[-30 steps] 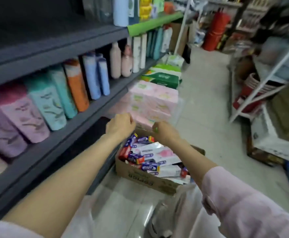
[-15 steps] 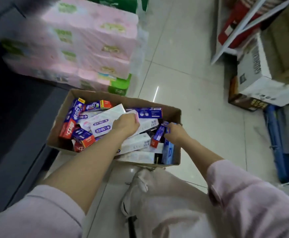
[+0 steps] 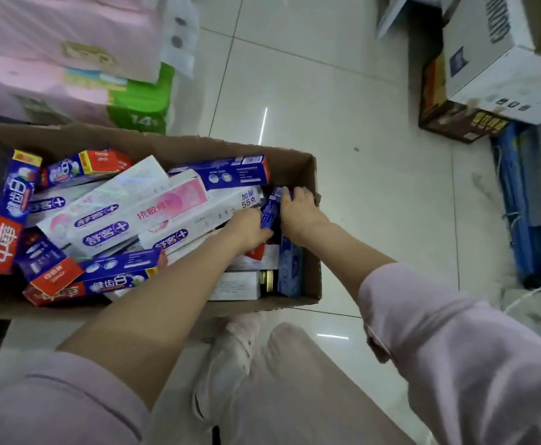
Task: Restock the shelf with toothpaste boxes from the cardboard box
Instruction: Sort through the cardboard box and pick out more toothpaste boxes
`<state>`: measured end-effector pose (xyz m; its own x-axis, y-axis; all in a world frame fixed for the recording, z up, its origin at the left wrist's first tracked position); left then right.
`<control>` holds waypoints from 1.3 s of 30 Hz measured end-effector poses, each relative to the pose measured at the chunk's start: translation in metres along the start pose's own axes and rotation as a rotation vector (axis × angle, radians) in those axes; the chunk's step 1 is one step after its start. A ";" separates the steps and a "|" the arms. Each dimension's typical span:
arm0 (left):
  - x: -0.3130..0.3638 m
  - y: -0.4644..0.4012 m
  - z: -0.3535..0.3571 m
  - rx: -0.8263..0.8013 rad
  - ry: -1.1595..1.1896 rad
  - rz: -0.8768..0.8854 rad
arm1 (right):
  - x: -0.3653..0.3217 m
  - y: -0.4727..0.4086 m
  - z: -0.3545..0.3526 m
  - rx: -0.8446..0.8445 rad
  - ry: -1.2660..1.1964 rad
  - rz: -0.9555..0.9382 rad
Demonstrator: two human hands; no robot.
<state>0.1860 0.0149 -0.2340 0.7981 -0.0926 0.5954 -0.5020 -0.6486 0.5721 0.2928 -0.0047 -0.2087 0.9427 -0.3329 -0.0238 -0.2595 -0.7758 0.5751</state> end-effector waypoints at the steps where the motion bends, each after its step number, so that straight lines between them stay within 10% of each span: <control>1: 0.000 -0.003 0.003 -0.013 -0.007 0.004 | 0.001 -0.001 0.000 0.038 0.044 -0.022; 7: 0.004 -0.008 0.013 -0.046 0.009 -0.096 | 0.005 -0.004 -0.004 0.226 -0.008 -0.086; 14: -0.010 0.022 -0.006 -0.087 0.478 -0.302 | 0.009 0.008 -0.007 0.083 -0.502 0.028; 24: -0.015 0.100 -0.068 -0.079 0.642 -0.228 | -0.009 0.059 -0.055 0.058 -0.591 -0.095; 39: 0.019 0.345 -0.217 0.541 0.742 -0.094 | -0.166 0.248 -0.196 0.315 -0.955 -0.345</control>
<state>-0.0448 -0.0466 0.0974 0.3158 0.3652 0.8757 -0.0726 -0.9109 0.4061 0.1136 -0.0366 0.0983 0.4551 -0.2449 -0.8561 -0.1813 -0.9668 0.1802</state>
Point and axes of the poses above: each hand's wrist, its own y-axis away from the middle knuckle, its own z-axis out of the palm, x = y × z, the point moved 1 cm from there along -y, towards the middle knuckle, and after that the axes turned 5 degrees about z, right-handed, at the moved point
